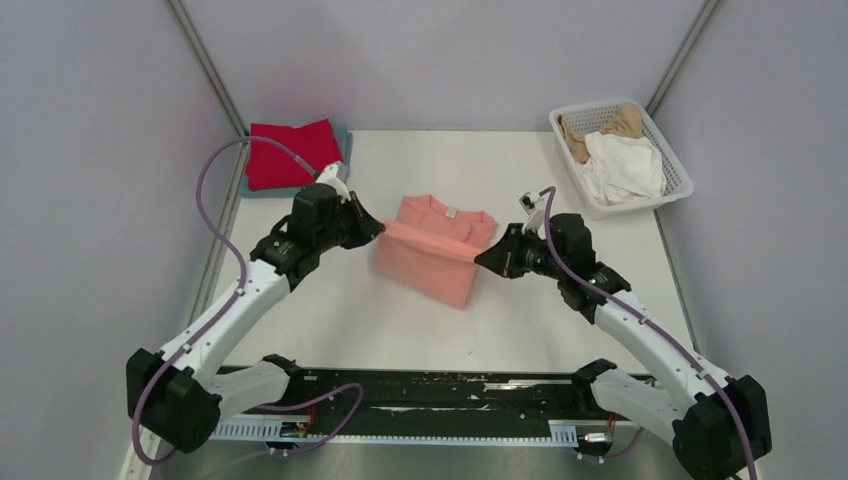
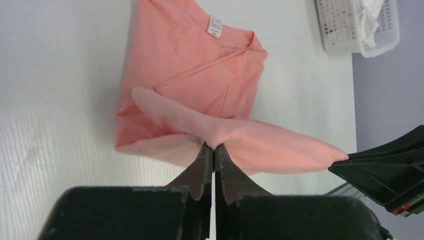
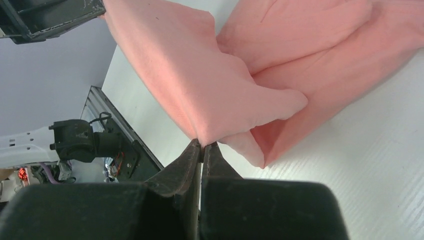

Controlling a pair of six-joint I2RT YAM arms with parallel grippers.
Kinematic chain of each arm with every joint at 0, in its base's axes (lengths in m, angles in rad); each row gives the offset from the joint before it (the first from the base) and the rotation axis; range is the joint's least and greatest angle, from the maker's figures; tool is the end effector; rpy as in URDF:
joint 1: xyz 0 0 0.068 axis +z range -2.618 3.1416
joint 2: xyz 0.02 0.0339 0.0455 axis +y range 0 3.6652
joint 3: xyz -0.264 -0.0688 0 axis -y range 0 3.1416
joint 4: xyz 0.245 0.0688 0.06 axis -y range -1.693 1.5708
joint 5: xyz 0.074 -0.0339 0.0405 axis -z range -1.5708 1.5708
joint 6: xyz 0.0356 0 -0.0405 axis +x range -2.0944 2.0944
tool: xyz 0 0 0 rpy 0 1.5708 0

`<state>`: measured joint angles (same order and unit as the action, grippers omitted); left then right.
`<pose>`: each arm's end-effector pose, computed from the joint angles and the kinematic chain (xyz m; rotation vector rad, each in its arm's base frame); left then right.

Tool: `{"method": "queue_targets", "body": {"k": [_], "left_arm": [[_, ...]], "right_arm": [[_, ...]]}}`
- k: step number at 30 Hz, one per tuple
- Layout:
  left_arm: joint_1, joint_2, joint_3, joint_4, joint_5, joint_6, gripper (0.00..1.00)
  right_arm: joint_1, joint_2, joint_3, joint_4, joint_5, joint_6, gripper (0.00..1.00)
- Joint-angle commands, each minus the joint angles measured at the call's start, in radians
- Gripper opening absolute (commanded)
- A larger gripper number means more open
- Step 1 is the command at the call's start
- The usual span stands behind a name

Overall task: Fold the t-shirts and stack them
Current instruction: Fold the long partially folded tshirt into a neat square

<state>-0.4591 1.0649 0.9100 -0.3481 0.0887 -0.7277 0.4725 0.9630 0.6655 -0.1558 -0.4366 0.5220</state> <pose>0.2131 -0.1089 0.3131 -0.2347 2.1635 -0.7992 0.1860 0.1120 0.2692 -0.2422 2.1332 1.0488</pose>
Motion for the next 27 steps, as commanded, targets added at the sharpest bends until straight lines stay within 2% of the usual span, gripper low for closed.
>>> {"method": "queue_targets", "body": {"k": [1,6,14,27], "left_arm": [[0.034,0.106,0.092,0.072,-0.039,0.045,0.0],[0.051,0.247,0.155,0.086,-0.037,0.062,0.0],[0.065,0.476,0.301,0.083,-0.046,0.088,0.0],[0.081,0.768,0.52,0.034,-0.069,0.156,0.0]], "right_arm": [[-0.06,0.055,0.047,0.053,-0.058,0.036,0.0],[-0.117,0.141,0.054,0.1,-0.079,0.069,0.0],[-0.183,0.286,0.106,0.14,-0.028,0.062,0.0],[-0.226,0.57,0.252,0.188,0.044,0.039,0.0]]}}
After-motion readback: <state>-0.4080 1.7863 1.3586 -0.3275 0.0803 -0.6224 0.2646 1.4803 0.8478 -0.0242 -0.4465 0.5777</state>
